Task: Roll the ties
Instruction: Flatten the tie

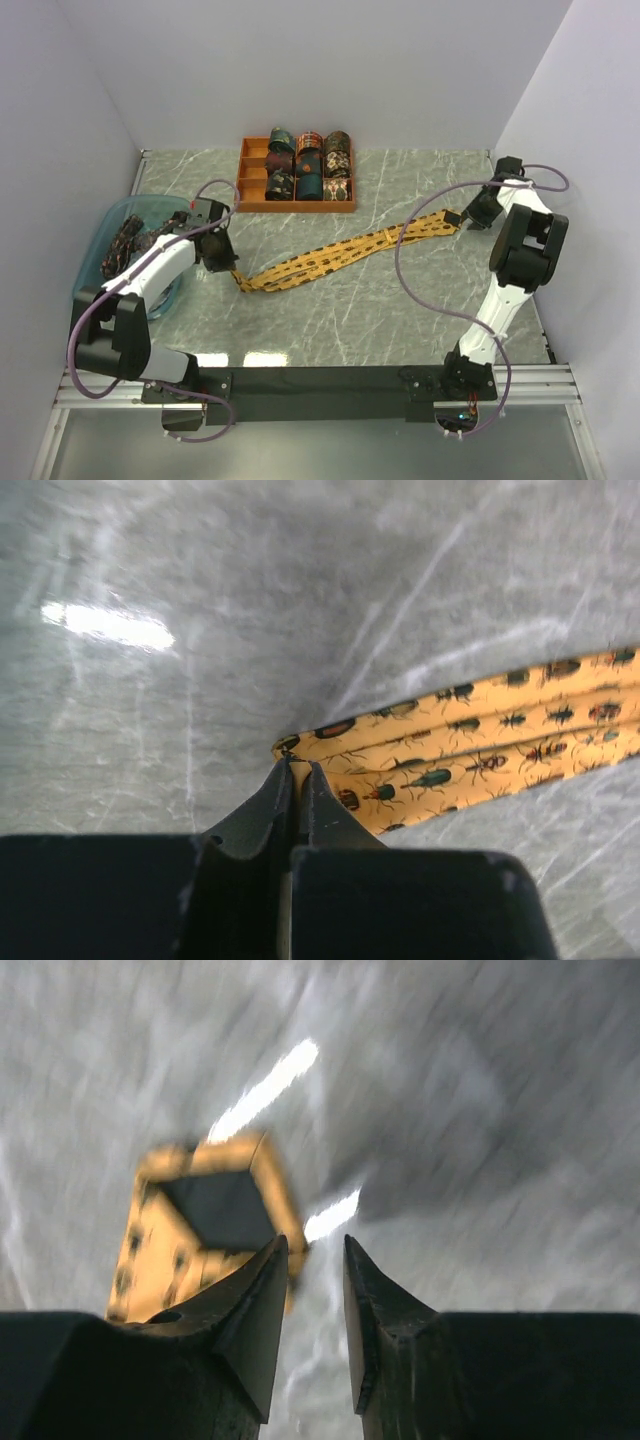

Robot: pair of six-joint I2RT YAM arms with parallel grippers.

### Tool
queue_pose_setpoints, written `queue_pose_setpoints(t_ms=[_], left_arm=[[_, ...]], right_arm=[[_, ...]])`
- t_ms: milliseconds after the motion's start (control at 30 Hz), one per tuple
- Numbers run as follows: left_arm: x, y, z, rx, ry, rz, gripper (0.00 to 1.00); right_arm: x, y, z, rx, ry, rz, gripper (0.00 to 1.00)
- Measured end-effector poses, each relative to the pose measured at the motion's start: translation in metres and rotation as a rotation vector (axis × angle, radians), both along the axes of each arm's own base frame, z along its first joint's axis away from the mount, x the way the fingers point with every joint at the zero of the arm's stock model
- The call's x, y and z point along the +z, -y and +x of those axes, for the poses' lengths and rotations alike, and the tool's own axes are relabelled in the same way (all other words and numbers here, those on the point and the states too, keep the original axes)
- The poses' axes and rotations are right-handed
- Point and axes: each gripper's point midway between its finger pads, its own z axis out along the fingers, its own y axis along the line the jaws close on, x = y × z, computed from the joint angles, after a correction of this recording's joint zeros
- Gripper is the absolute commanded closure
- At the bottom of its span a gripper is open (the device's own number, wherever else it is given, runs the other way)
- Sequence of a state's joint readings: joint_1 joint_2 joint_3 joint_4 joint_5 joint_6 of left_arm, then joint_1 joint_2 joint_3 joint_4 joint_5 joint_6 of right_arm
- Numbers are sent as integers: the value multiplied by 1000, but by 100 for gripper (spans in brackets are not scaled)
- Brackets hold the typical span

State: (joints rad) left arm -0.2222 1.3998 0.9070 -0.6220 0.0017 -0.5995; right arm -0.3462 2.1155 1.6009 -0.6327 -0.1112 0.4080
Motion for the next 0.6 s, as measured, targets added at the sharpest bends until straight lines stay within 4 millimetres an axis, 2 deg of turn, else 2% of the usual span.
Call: queue_pose_setpoints(t_ms=[100,233,300,400,600], left_arm=[[3,-8,5,41,30,11,98],[5,-19,8,92,63,26,98],[3,-23,8,114,73,30,98],[-5,-27,5,137,70,32,98],[-19,-43,2,213,60,20,96]], right_arm=[[17,-25,-12,51,18,-8,56],[48,-62,-12,121,91,-54,45],[54,-79,-13,148,121,-79,45],[49,-104,-19,194,123,-82,45],[27,-138,-33,262,84,-38,46]])
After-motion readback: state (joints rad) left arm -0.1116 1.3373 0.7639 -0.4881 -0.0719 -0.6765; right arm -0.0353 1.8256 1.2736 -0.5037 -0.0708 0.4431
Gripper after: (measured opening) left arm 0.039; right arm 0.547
